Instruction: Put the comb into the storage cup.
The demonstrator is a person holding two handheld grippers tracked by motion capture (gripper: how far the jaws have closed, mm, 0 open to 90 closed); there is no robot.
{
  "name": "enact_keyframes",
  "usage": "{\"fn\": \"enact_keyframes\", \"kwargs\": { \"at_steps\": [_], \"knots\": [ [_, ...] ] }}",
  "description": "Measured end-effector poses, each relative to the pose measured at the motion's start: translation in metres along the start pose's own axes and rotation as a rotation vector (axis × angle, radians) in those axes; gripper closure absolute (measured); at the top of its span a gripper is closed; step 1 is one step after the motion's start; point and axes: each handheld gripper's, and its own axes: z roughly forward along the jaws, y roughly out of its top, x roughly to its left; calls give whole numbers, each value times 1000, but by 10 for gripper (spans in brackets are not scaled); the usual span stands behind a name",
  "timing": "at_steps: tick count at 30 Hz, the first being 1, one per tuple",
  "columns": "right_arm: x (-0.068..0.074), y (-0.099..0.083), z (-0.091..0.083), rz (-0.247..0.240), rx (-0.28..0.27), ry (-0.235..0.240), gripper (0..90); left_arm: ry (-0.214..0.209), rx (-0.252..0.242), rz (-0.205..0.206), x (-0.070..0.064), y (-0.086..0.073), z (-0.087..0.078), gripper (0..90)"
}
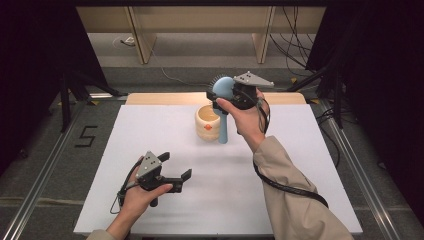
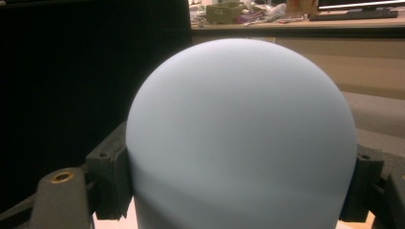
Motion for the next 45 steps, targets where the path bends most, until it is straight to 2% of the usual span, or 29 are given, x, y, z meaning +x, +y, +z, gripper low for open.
{"fn": "enact_keyframes", "kwargs": {
  "at_steps": [45],
  "knots": [
    [-4,13,6,16,-37,-19,211,4,-4,-3,1,1,0,0]
  ]
}}
